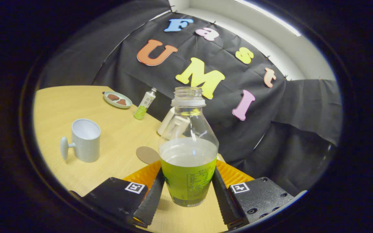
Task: Take the bottle from table, then pour the juice into the cup, finally place the bottle on the coaster
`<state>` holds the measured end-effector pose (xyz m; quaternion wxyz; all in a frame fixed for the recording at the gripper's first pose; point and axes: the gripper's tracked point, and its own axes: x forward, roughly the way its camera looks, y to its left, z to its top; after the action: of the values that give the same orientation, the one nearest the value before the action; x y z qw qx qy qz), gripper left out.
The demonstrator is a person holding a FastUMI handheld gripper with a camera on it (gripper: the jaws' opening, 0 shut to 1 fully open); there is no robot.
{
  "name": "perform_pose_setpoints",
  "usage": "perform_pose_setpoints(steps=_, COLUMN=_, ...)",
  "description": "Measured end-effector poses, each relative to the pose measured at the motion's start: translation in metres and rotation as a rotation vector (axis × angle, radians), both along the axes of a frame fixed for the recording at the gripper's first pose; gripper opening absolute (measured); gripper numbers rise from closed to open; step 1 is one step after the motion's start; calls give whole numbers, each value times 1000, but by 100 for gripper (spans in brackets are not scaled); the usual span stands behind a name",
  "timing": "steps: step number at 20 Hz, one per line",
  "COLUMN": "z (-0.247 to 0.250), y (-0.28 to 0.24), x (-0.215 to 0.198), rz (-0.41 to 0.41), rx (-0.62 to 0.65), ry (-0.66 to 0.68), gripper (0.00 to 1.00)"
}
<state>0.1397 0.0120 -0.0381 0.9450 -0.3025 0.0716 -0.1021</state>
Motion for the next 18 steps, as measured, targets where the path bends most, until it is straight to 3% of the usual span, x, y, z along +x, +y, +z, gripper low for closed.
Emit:
perform_pose_setpoints(steps=11, z=2, y=45, x=19, rz=-31, rx=-545, ry=0, gripper=81)
perform_pose_setpoints(steps=18, z=12, y=53, x=27, rz=-89, rx=-769, ry=-22, gripper=81)
